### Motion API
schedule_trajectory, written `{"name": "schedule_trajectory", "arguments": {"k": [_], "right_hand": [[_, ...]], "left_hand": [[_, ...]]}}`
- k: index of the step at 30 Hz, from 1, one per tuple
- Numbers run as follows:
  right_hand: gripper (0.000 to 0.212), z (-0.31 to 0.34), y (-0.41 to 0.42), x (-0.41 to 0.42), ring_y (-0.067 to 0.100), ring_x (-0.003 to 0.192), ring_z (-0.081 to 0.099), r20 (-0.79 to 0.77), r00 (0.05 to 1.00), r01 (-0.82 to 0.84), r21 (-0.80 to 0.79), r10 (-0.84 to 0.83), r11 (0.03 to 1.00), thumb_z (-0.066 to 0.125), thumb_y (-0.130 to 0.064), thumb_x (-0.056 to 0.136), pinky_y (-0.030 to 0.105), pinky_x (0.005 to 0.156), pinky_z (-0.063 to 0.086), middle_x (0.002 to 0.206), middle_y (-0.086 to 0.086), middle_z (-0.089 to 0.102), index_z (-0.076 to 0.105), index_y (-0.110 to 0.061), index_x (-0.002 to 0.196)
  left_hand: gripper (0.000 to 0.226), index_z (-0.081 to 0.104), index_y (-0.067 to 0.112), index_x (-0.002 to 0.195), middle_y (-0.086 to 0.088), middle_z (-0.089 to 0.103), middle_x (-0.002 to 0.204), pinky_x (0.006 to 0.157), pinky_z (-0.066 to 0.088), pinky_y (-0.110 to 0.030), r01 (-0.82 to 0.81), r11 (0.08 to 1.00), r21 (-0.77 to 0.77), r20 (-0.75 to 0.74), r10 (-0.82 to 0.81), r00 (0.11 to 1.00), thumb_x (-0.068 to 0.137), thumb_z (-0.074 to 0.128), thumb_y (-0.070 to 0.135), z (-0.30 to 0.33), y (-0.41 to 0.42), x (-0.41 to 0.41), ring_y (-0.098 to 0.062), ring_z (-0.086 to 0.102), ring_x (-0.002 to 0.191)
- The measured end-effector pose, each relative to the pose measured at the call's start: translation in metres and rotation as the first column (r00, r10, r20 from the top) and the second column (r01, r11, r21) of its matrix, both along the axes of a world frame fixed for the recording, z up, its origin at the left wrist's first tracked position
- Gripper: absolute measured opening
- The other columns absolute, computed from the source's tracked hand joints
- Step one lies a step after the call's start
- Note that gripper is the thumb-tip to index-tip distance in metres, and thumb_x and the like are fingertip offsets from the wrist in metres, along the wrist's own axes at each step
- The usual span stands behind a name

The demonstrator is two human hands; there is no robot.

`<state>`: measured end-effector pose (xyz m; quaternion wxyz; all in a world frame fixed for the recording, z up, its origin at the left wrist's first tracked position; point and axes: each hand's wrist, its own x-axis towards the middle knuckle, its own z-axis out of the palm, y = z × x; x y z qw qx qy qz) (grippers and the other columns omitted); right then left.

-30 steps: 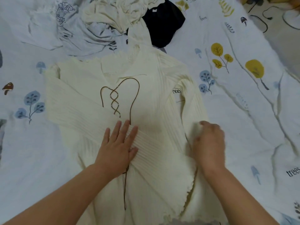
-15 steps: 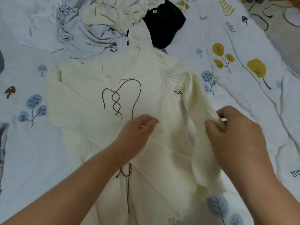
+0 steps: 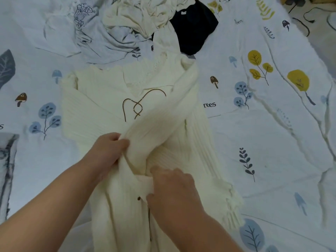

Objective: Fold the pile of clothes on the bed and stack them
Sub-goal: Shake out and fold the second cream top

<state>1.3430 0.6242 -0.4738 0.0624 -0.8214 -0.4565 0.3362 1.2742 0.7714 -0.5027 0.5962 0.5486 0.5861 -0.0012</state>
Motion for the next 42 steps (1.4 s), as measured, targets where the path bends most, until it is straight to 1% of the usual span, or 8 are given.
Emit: {"name": "schedule_trajectory", "arguments": {"k": [3,8,14,18,23,32,38,42], "right_hand": [[0.040,-0.002,-0.003,0.002,0.025,0.118,0.036,0.126,0.988,-0.073,-0.168,0.095,0.983,0.057,-0.018,0.086,0.042,0.104,0.026,0.125,0.005,0.042,0.041,-0.017,0.123],[0.025,0.019,0.001,-0.001,0.023,0.100,0.056,0.081,0.997,0.009,-0.123,0.001,0.992,0.044,-0.007,0.092,0.029,0.068,0.035,0.111,0.003,0.054,0.043,-0.017,0.115],[0.032,0.051,0.013,-0.025,0.031,0.117,0.047,-0.193,0.938,-0.295,-0.002,0.289,0.956,0.048,-0.029,0.093,0.038,0.082,0.036,0.122,0.009,0.050,0.041,-0.018,0.121],[0.047,0.041,0.012,-0.015,0.020,0.120,0.046,-0.320,0.893,-0.347,-0.036,0.318,0.937,0.046,-0.048,0.092,0.034,0.098,0.034,0.127,0.002,0.053,0.039,-0.028,0.134],[0.022,0.018,0.002,0.040,0.008,0.076,0.052,-0.143,0.979,0.161,0.088,-0.148,0.983,0.050,-0.034,0.091,0.024,0.072,0.041,0.083,-0.012,0.058,0.058,-0.031,0.112],[0.052,-0.038,0.047,0.151,0.028,0.115,0.042,0.194,0.881,0.393,0.204,-0.430,0.897,0.062,-0.018,0.083,0.033,0.082,0.036,0.124,0.010,0.044,0.042,-0.016,0.131],[0.049,-0.058,0.089,0.168,0.029,0.105,0.044,0.239,0.887,0.355,0.198,-0.396,0.914,0.063,-0.039,0.079,0.035,0.080,0.035,0.110,0.010,0.049,0.048,-0.010,0.116],[0.020,-0.067,0.098,0.175,0.025,0.084,0.045,0.264,0.890,0.319,0.219,-0.371,0.922,0.054,-0.018,0.081,0.032,0.067,0.035,0.092,0.005,0.047,0.044,-0.010,0.097]], "left_hand": [[0.013,0.059,0.009,0.089,-0.016,0.068,0.085,0.067,0.055,-0.041,0.014,0.992,0.123,-0.114,0.000,0.993,0.083,0.064,0.020,-0.003,-0.002,-0.009,-0.027,0.063,0.066],[0.017,0.056,0.008,0.101,-0.018,0.067,0.085,0.054,0.058,-0.033,0.264,0.955,-0.137,-0.118,-0.281,0.953,0.085,0.058,0.003,0.002,-0.009,-0.020,-0.026,0.066,0.062],[0.038,0.061,0.004,0.103,-0.017,0.068,0.092,0.056,0.057,-0.029,0.014,0.909,-0.416,0.254,0.102,0.962,0.083,0.036,-0.018,0.002,0.005,-0.047,-0.024,0.067,0.071],[0.026,0.054,0.022,0.108,0.003,0.065,0.098,0.074,0.049,-0.026,0.461,0.868,0.182,-0.177,-0.433,0.884,0.086,0.058,0.009,-0.013,0.000,-0.057,-0.014,0.062,0.087],[0.026,0.057,0.016,0.112,0.007,0.054,0.098,0.071,0.035,-0.023,0.395,0.696,0.600,-0.289,-0.272,0.918,0.086,0.057,0.014,-0.011,0.002,-0.037,-0.009,0.050,0.083],[0.018,0.058,0.014,0.107,-0.002,0.059,0.107,0.080,0.036,-0.024,0.366,0.627,0.688,-0.173,-0.349,0.921,0.091,0.052,0.017,-0.015,0.024,0.077,-0.016,0.053,0.097],[0.037,0.052,0.012,0.118,-0.002,0.058,0.111,0.083,0.038,-0.028,0.396,0.612,0.684,-0.175,-0.389,0.905,0.089,0.059,0.034,-0.024,0.046,0.163,-0.020,0.053,0.104],[0.017,0.051,0.015,0.078,0.005,0.049,0.075,0.064,0.031,-0.024,0.467,0.654,0.595,-0.181,-0.457,0.871,0.093,0.052,0.024,-0.026,0.067,0.196,-0.017,0.048,0.078]]}}
